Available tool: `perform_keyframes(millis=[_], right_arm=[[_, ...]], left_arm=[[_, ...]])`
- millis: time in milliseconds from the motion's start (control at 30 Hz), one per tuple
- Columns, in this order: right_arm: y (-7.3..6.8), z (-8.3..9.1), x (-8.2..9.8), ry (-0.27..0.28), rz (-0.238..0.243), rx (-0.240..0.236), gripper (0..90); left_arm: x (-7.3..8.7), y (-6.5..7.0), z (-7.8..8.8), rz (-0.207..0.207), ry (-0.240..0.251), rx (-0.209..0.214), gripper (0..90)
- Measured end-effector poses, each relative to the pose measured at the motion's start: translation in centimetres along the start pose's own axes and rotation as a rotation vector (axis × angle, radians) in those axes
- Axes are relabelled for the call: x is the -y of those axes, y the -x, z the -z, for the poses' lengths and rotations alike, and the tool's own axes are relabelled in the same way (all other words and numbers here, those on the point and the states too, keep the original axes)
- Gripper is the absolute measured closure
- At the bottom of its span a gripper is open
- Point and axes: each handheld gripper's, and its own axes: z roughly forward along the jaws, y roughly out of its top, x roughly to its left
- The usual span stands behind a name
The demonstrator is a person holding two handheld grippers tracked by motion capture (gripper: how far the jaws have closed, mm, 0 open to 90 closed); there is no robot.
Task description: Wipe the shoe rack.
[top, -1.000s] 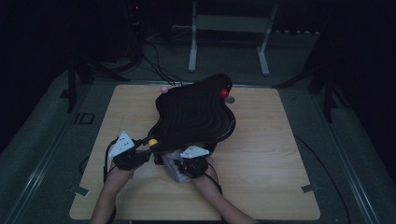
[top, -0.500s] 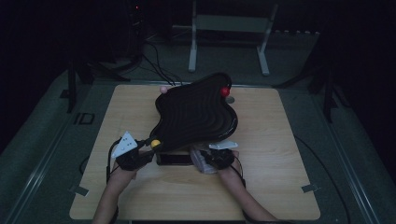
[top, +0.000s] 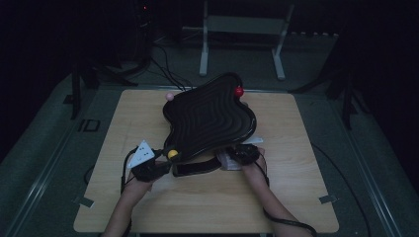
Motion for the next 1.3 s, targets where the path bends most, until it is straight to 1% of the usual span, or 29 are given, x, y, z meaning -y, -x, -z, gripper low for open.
perform_keyframes(millis=[33,67,100,200,300,333,433,500,533,567,600,667,800,900,1033,1100,1133,1200,1233,1300], right_arm=[[0.2,-0.1,-0.1,-0.003,0.003,0.0,68.0],[0.3,-0.3,-0.2,-0.002,-0.004,-0.004,68.0],[0.4,-0.3,-0.1,-0.002,-0.023,-0.012,68.1],[0.6,-0.1,0.2,0.005,-0.055,-0.025,68.3],[0.0,0.5,0.9,0.017,-0.078,-0.018,68.3],[-0.3,0.8,1.1,0.017,-0.079,-0.02,68.3],[-1.3,1.4,1.4,0.007,-0.065,-0.042,68.4],[-2.1,1.6,1.8,0.0,-0.076,-0.088,68.7],[-2.7,1.7,1.9,0.002,-0.067,-0.092,68.7],[-3.2,1.7,2.0,0.004,-0.058,-0.087,68.8],[-3.2,1.7,2.0,0.004,-0.058,-0.087,68.8],[-4.0,1.7,1.8,-0.003,-0.061,-0.091,68.8],[-4.8,1.5,1.6,-0.001,-0.057,-0.096,68.7],[-5.8,1.5,1.4,-0.013,-0.048,-0.114,68.7],[-7.8,0.8,0.7,-0.018,-0.018,-0.175,68.6],[-9.0,0.4,0.4,-0.015,0.003,-0.204,68.5],[-9.9,0.1,0.2,-0.014,0.011,-0.221,68.4],[-11.2,-0.2,0.0,-0.008,0.021,-0.257,68.1],[-11.8,-0.4,-0.1,-0.004,0.035,-0.267,67.8],[-12.2,-0.6,-0.1,0.004,0.02,-0.273,67.8]], left_arm=[[0.0,0.0,0.0,-0.001,-0.003,-0.001,59.2],[0.0,0.1,-0.1,-0.002,-0.003,-0.003,59.2],[0.0,0.1,0.0,-0.002,-0.001,-0.003,59.2],[-0.1,0.1,0.0,-0.006,-0.008,0.0,59.2],[0.0,0.1,0.0,-0.005,-0.003,0.003,59.2],[0.0,0.1,0.0,-0.005,-0.005,0.004,59.2],[-0.1,0.1,0.0,-0.006,-0.006,0.001,59.2],[-0.1,0.1,0.0,-0.006,-0.006,0.003,59.2],[-0.1,0.1,0.0,-0.007,-0.009,0.003,59.2],[-0.1,0.1,0.0,-0.008,-0.008,0.002,59.2],[-0.1,0.1,0.0,-0.008,-0.008,0.002,59.2],[-0.1,0.1,0.0,-0.004,-0.004,0.004,59.2],[0.0,0.1,0.0,-0.004,-0.002,0.006,59.2],[-0.1,0.0,0.0,-0.01,-0.008,0.009,59.2],[-0.1,0.0,0.0,-0.008,-0.007,0.008,59.2],[0.0,0.1,0.0,-0.005,-0.003,0.005,59.2],[0.0,0.1,0.0,-0.002,-0.001,0.006,59.2],[-0.1,0.0,0.0,-0.007,-0.005,0.007,59.2],[-0.1,0.0,0.0,-0.005,-0.005,0.006,59.2],[0.0,0.0,0.0,-0.004,-0.001,0.005,59.2]])
